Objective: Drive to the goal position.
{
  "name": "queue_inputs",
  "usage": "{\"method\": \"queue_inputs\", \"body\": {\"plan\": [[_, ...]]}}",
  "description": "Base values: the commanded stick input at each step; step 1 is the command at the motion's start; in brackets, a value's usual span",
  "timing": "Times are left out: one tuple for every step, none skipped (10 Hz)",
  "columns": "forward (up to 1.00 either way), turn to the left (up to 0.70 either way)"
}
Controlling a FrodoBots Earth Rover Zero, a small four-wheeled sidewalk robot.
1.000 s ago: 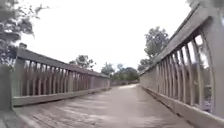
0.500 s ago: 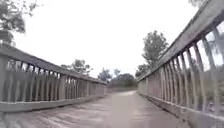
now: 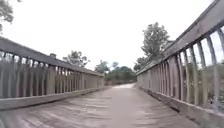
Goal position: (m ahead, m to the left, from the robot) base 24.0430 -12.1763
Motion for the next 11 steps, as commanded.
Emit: {"method": "queue_inputs", "body": {"plan": [[0.85, 0.00], [0.85, 0.00], [0.85, 0.00], [0.85, 0.00], [0.85, 0.00], [0.85, 0.00], [0.85, 0.00], [0.85, 0.00], [0.85, 0.00], [0.85, 0.00], [0.85, 0.00]]}}
